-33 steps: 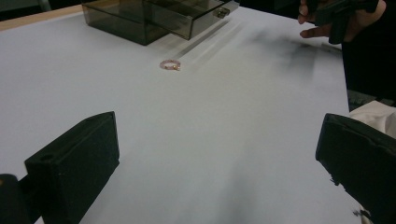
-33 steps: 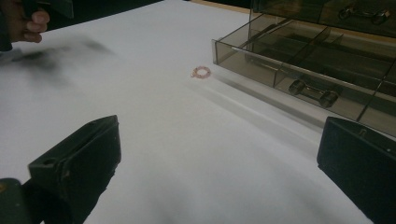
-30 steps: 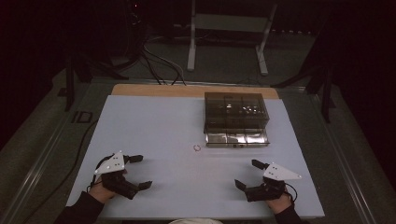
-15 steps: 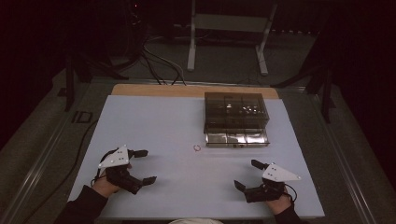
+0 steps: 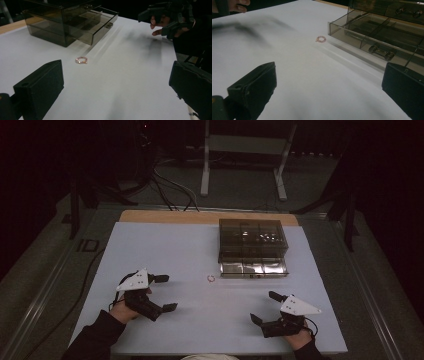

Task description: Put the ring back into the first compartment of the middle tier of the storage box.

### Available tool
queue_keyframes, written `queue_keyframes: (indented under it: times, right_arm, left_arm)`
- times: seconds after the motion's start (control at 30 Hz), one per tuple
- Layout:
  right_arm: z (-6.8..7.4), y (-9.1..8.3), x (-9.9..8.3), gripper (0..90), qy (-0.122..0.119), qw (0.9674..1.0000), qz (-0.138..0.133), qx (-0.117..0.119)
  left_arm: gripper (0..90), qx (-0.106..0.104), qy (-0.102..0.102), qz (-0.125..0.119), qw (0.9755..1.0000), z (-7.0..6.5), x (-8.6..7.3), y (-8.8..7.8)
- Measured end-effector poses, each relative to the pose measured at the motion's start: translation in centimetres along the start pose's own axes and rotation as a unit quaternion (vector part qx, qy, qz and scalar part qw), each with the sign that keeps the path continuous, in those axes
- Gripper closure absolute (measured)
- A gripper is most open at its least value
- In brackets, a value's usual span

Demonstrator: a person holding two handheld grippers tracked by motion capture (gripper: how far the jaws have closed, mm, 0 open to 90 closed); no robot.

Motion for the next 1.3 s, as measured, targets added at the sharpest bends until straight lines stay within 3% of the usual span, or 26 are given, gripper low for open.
queue_keyframes:
  times: [0.33,0.6,0.93,1.3]
  right_arm:
    - [0.1,0.0,0.0,0.0,-0.001,1.0,0.002,0.0]
    - [0.1,0.0,0.0,0.0,-0.001,1.0,0.002,0.001]
    - [0.0,0.0,-0.1,0.0,0.001,1.0,0.001,0.002]
    - [0.0,-0.1,-0.1,0.0,0.0,1.0,0.002,0.003]
  left_arm:
    - [1.1,-0.013,0.008,0.015,0.9998,0.4,1.0,1.7]
    - [1.1,-0.027,-0.003,0.015,0.9995,1.2,2.1,3.0]
    - [4.0,-0.027,0.014,0.022,0.9993,1.7,3.7,4.5]
    - [4.3,-0.026,0.009,0.035,0.999,2.7,4.7,6.6]
Point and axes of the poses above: each handheld gripper's, and its own axes: y roughly forward along the jaws, x roughly out of its top, z roughly to its left, the point moved 1 cm from there along y, roughly forward along the jaws, and after that the axes turned 6 degrees about -y, right-handed, at the moved point
